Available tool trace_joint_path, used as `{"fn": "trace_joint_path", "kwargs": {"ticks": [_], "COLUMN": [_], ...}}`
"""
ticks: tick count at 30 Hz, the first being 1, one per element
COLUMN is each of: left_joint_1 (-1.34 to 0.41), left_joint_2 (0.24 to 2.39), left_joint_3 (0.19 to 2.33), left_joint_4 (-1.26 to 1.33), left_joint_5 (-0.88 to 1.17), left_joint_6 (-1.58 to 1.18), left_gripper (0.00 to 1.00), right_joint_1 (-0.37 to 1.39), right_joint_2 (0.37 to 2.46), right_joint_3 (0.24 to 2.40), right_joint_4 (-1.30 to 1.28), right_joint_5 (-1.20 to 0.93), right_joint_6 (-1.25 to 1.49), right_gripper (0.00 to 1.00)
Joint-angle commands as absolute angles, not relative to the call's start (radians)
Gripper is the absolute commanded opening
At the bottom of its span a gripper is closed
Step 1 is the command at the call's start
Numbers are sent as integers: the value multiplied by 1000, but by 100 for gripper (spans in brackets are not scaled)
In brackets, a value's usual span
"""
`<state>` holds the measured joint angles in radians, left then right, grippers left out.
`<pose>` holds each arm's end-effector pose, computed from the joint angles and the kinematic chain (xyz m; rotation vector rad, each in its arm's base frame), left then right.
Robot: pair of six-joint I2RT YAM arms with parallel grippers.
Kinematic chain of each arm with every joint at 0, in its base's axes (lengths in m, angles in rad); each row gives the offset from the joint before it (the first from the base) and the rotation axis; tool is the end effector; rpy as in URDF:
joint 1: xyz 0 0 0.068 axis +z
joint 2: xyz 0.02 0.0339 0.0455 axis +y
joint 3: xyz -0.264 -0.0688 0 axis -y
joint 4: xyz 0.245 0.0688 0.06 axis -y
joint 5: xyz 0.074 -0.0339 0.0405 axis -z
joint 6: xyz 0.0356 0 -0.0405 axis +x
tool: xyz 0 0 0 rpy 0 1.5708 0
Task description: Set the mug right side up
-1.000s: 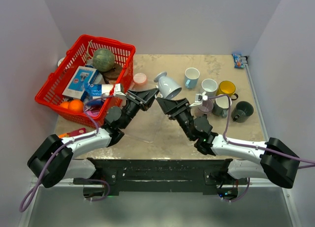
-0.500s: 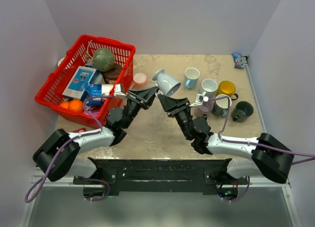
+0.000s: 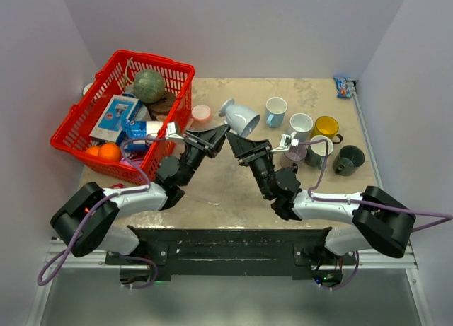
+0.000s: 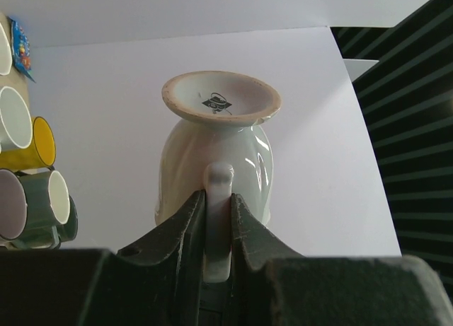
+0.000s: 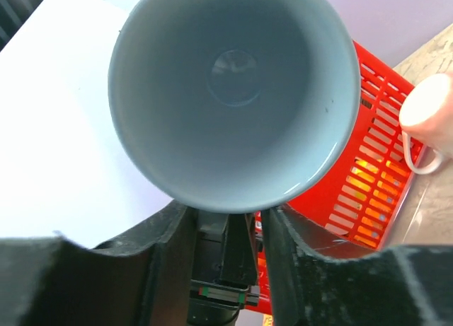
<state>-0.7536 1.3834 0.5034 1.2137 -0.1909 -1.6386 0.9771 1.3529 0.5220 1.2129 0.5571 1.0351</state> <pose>0.2060 -0.1840 0.2580 -0.8227 1.2661 -1.9042 0.1662 0.2125 0.2696 0.5744 1.2549 1.3940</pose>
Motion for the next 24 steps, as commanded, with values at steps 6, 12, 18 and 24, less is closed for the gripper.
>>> {"fn": "trace_joint_path", "kwargs": {"ticks": [6, 12, 18, 24], "left_joint_1": [-805, -807, -807, -807], "left_joint_2": [1401, 1402, 1399, 1329], "left_joint_3": [497, 480, 491, 495], "left_joint_4": [1232, 1252, 1217, 1069], "left_joint_5": [-183, -173, -137, -127], "left_joint_6": [-1721, -1717, -1678, -1579], "left_gripper": [0, 0, 14, 72], "right_joint_1": [971, 969, 969, 969], "right_joint_2": [1328, 1281, 1224, 1094], "right_joint_3": [565, 580, 574, 632], "right_joint_4": [1209, 1086, 982, 645], "right_joint_5": [657, 695, 716, 733], "right_joint_6": [980, 956, 930, 864], "right_gripper": [8, 0, 0, 0]}}
